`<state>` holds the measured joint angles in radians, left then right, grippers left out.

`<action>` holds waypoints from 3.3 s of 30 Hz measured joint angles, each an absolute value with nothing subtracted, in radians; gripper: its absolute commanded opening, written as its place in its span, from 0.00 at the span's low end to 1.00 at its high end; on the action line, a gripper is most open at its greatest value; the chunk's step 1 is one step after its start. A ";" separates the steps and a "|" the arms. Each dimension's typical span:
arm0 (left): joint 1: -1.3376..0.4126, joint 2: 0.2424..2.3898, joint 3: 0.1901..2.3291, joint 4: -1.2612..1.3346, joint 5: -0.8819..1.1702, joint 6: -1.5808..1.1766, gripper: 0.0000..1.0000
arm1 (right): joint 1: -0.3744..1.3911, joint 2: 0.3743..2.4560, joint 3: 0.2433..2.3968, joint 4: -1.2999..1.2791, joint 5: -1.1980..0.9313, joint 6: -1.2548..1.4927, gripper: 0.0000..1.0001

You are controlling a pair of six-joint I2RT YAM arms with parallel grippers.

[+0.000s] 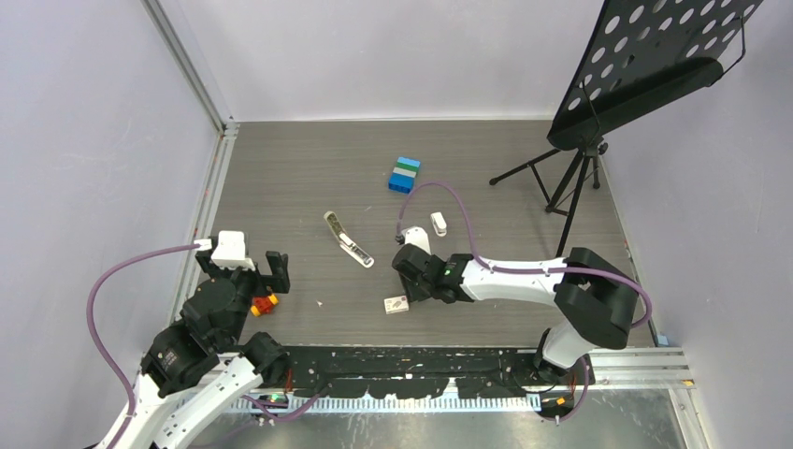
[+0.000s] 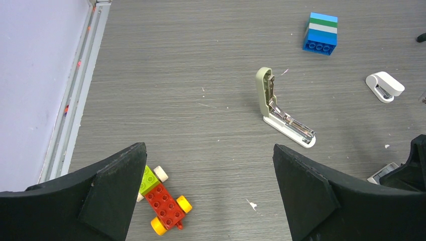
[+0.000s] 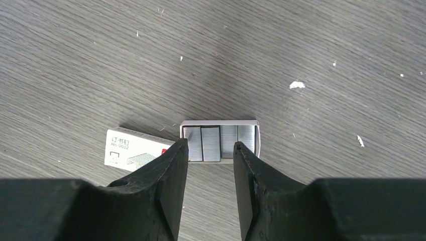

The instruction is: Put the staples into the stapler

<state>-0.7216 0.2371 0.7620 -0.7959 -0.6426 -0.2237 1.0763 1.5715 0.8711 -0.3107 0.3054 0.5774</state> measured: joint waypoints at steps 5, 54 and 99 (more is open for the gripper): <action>-0.722 0.237 0.762 -0.796 -0.643 -0.224 1.00 | 1.068 1.583 0.852 -0.273 0.280 0.576 0.42; -0.722 0.237 0.761 -0.796 -0.642 -0.224 1.00 | 1.052 1.536 0.846 -0.199 0.192 0.480 0.25; -0.722 0.238 0.755 -0.789 -0.642 -0.224 1.00 | 1.081 1.617 0.908 -0.353 0.331 0.412 0.30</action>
